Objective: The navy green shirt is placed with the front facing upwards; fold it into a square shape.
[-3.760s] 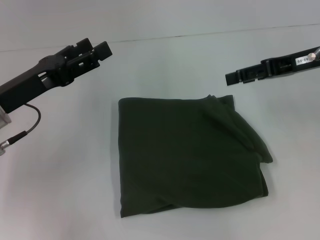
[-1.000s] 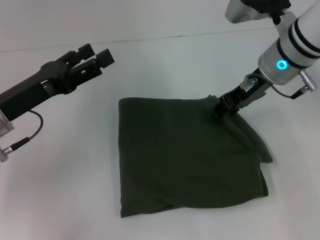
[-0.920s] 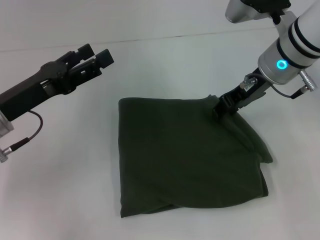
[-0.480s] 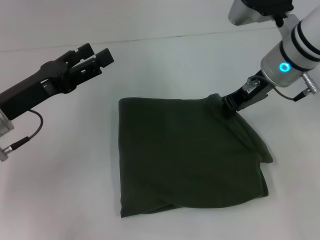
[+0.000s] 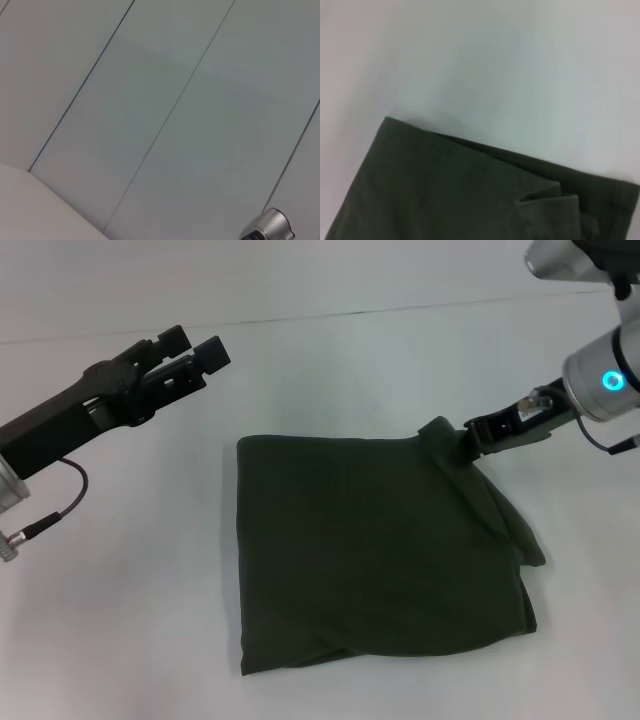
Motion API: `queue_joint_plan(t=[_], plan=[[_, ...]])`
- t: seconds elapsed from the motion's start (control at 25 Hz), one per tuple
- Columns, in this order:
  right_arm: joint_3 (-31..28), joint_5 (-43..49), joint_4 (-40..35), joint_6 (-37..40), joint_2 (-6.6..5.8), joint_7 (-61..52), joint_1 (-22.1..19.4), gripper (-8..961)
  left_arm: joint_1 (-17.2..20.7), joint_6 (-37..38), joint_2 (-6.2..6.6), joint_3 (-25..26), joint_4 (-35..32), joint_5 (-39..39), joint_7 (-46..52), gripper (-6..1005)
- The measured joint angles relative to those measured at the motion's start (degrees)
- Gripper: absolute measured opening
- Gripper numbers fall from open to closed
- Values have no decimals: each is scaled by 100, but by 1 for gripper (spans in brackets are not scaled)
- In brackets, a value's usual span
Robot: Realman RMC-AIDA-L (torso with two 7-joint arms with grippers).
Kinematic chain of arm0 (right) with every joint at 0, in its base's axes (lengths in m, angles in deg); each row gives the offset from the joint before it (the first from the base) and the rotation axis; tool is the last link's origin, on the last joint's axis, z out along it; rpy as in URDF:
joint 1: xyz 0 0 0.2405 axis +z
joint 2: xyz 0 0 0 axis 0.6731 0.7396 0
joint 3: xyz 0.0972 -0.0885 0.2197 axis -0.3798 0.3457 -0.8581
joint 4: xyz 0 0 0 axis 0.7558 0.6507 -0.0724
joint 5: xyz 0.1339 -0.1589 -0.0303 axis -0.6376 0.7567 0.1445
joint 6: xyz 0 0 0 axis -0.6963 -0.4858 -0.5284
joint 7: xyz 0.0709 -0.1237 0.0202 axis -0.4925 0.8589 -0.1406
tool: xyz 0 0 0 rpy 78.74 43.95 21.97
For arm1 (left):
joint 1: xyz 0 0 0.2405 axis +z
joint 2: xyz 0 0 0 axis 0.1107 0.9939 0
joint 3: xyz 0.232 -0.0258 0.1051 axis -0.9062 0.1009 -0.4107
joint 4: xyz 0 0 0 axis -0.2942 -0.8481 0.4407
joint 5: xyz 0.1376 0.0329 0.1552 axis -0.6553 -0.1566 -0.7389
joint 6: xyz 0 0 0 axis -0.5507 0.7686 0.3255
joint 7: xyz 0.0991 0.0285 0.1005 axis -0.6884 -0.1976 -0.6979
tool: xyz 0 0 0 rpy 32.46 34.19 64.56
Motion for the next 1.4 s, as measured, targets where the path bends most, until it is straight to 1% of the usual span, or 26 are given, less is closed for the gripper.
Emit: queue_joint_plan(t=[0.2,0.52,0.68,0.84,1.08,1.24,1.4], plan=[[-190,-54,3,-130,34,166,-192,40,-4,4,0,-16,0,-14,25,966],[-289,-187,55,-321,1,251,-370,41,-11,-3,2,-19,58,-12,34,966],[-386,-190,55,-363,0,313,-432,73,-13,-18,0,-19,61,-7,36,965],[-614,-209,55,-359,7,368,-488,104,-14,-20,4,-6,62,-3,43,965],[-1106,-361,35,-392,-6,390,-614,223,-40,-41,8,0,61,1,44,964],[-1312,-643,-4,-402,-22,530,-702,303,-65,-47,16,4,61,1,38,964],[-1373,-1175,-9,-370,-50,805,-734,438,-79,-57,17,-9,61,1,30,964]])
